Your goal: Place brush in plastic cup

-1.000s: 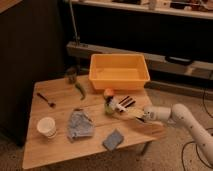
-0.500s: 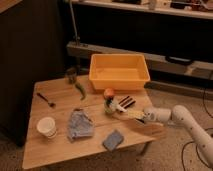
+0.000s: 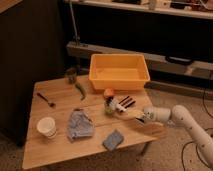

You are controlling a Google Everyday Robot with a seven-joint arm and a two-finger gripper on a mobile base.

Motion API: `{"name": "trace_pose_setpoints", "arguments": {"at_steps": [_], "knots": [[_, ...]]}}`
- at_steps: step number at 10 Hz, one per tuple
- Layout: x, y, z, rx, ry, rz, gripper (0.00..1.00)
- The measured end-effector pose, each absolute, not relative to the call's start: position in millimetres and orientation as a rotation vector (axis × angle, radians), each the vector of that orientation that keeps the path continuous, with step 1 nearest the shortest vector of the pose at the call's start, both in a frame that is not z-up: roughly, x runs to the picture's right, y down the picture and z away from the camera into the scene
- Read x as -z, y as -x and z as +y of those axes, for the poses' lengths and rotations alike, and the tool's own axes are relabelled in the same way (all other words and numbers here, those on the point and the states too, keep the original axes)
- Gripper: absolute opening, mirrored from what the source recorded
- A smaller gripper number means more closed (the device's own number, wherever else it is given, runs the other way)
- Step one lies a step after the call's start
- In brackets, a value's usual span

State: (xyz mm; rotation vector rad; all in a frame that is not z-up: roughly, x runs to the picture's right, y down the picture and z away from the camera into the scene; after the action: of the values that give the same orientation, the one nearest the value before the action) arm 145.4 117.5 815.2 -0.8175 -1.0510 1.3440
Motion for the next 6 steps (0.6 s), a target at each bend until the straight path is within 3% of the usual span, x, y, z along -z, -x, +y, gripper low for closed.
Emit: {"name": "trace_pose_setpoints", "arguments": {"at_steps": [3, 4, 6], "knots": [[-818, -135, 109, -1.326, 0.814, -1.072, 0.75], [-819, -133, 110, -1.325, 0.818, -1.075, 0.80], [-820, -131, 112, -1.328, 0.825, -1.077, 0.80]]}}
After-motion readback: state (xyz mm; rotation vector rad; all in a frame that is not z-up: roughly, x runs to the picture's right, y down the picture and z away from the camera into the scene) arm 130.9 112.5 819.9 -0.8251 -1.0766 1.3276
